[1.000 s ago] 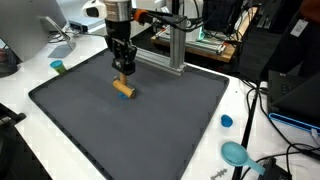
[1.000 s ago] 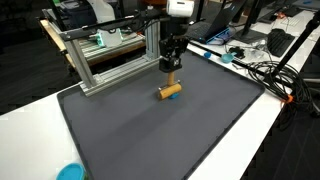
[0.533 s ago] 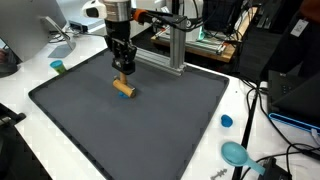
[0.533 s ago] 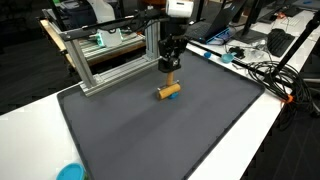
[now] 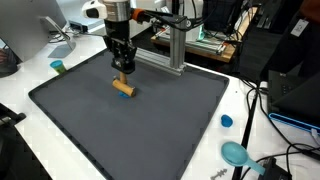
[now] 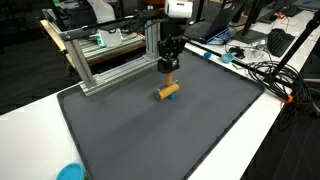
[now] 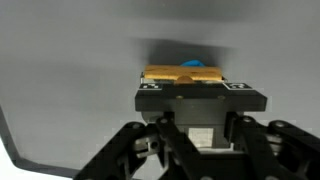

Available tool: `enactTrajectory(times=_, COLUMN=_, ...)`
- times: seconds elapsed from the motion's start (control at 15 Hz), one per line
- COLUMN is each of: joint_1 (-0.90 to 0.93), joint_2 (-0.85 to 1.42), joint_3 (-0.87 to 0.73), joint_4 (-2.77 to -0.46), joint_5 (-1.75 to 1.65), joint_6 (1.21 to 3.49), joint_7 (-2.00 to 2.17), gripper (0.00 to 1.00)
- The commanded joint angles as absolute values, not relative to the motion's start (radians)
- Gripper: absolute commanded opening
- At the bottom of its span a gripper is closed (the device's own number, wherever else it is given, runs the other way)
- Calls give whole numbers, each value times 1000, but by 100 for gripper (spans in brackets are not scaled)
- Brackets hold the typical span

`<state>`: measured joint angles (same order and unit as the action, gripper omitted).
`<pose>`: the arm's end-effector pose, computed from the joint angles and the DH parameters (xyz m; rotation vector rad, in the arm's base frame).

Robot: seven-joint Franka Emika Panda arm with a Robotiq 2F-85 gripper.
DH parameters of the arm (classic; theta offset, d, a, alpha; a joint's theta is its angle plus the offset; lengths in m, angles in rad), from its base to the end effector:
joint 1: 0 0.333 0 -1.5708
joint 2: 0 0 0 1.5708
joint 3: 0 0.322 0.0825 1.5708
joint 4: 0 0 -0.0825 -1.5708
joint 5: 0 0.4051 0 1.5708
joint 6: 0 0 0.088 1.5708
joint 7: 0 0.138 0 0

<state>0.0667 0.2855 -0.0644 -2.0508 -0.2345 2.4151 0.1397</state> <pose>0.6182 -0.0042 0.2679 2.9637 0.0526 0.1342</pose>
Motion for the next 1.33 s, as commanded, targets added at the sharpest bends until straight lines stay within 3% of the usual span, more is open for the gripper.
enactTrajectory(times=0.0, joint_1=21, joint_2=323, joint_3=-53, joint_4=-2115, joint_5=-204, joint_6=2386, joint_7=26, gripper=22)
enactTrajectory(times=0.6, joint_1=-5, joint_2=300, joint_3=-55, joint_4=-2131, joint_5=-203, joint_6=2372, joint_7=-86, gripper=22)
enactTrajectory(times=1.27, joint_1=-90, joint_2=180, joint_3=-16, joint_4=-2119, joint_5=20, joint_6=2359, joint_7=-281, gripper=22)
